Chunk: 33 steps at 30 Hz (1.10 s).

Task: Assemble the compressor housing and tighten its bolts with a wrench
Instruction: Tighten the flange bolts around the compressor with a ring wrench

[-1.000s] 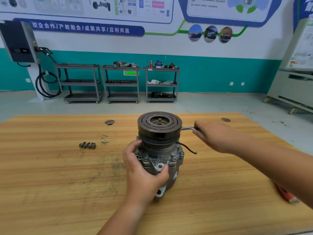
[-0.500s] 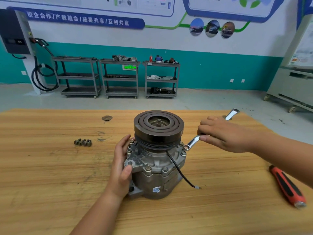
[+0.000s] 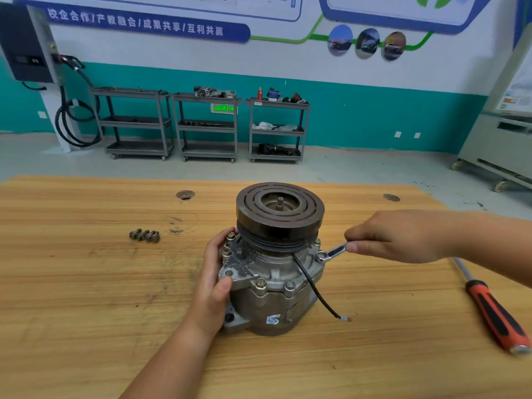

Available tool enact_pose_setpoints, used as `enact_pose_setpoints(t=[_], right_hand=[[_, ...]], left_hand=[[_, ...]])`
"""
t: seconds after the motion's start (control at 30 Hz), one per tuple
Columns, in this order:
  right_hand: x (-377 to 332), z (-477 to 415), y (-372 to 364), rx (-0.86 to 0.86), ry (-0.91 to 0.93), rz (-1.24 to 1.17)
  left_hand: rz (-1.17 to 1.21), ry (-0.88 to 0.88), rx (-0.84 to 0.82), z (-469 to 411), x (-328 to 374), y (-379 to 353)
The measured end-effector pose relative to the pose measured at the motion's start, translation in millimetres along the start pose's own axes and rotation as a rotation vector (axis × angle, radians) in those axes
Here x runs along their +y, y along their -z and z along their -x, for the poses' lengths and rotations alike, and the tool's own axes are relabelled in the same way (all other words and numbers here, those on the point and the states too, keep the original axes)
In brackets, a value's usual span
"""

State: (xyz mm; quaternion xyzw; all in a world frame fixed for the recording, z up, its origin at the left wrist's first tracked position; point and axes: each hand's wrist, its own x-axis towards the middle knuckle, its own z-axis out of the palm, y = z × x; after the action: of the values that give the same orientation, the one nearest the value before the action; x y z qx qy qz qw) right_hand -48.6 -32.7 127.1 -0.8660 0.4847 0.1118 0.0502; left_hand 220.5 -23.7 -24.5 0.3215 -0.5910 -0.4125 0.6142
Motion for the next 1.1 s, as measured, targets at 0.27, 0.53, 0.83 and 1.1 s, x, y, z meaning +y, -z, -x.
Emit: enact_pose_setpoints(t=[0.27,0.53,0.83,1.1], right_hand=[[-46,21,-18,-0.299,-0.455,-1.502],[-131,14,-50,0.203,-0.289,-2.697],[-109,52,-68,0.428,-0.344,-2.050],[-20,33,-30,0.314,-0.164,-0.306]], left_hand=[[0.010,0.016,0.011,1,0,-1],[0.016,0.007,0.014,1,-2,0],[0.028,0.032,-0.010,1,-6,3],[0.027,0.037,-0.028,1,-8,5]])
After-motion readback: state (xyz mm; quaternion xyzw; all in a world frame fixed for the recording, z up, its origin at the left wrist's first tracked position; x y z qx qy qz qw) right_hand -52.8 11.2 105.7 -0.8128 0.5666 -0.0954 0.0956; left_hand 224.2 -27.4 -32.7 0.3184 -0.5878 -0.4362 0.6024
